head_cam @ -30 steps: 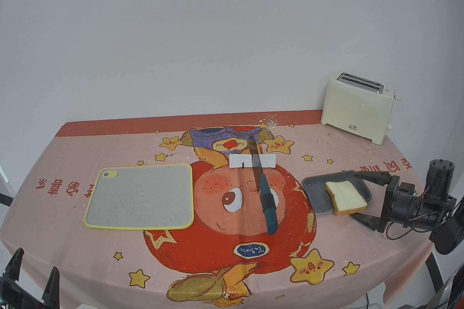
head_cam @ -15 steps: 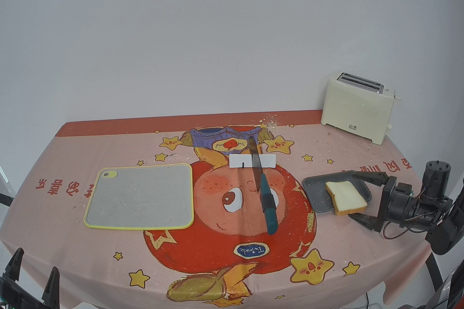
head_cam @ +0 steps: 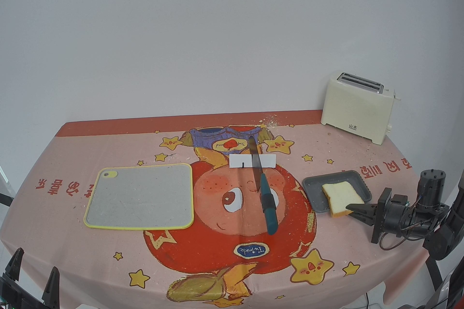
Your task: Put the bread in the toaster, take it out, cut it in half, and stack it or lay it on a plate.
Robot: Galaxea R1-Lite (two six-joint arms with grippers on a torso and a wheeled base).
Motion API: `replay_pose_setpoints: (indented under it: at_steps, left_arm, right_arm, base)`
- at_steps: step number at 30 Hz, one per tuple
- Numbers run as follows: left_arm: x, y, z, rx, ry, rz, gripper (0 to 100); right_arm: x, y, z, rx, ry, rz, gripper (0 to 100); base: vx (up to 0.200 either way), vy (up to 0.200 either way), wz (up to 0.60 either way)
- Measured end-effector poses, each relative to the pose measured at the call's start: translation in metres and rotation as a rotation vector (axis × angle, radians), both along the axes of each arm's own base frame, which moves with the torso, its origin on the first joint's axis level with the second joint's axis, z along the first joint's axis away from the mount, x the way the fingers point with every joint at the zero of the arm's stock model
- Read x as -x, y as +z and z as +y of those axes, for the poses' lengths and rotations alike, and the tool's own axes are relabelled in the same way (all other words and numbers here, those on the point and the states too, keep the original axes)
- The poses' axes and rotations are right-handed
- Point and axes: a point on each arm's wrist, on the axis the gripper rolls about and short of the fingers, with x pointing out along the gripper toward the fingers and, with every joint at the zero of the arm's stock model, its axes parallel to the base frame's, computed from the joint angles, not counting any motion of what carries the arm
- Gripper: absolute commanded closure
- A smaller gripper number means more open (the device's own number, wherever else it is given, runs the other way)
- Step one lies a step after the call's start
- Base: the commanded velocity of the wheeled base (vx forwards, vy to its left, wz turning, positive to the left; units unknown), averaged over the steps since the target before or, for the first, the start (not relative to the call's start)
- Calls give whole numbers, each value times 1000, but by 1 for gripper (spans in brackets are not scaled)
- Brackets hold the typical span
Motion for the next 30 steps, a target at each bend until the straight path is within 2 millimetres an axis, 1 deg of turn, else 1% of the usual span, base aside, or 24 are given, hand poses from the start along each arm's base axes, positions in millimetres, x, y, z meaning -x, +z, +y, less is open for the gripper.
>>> replay_pose_setpoints:
  at_steps: [6, 11, 16, 20, 26, 30]
  left_arm:
    - [0, 0, 0, 0, 1, 0, 0]
    - [0, 0, 0, 0, 1, 0, 0]
    - [0, 0, 0, 0, 0, 0, 0]
    - [0, 0, 0, 0, 0, 0, 0]
    - [0, 0, 0, 0, 1, 0, 0]
    - [0, 0, 0, 0, 1, 0, 0]
  right_arm:
    - [1, -1, 1, 2, 6, 4, 100]
    - [2, 9, 0, 2, 7, -46, 100]
    - [7, 39, -1, 10, 15, -168, 100]
    - [10, 60, -2, 68, 41, -231, 100]
    - [12, 89, -4, 230, 117, -281, 100]
    - [14, 114, -7, 398, 203, -381, 100]
  base:
    - [0, 0, 0]
    - [0, 0, 0]
    - [0, 0, 0]
    - [0, 0, 0]
    - [0, 0, 0]
    - [0, 0, 0]
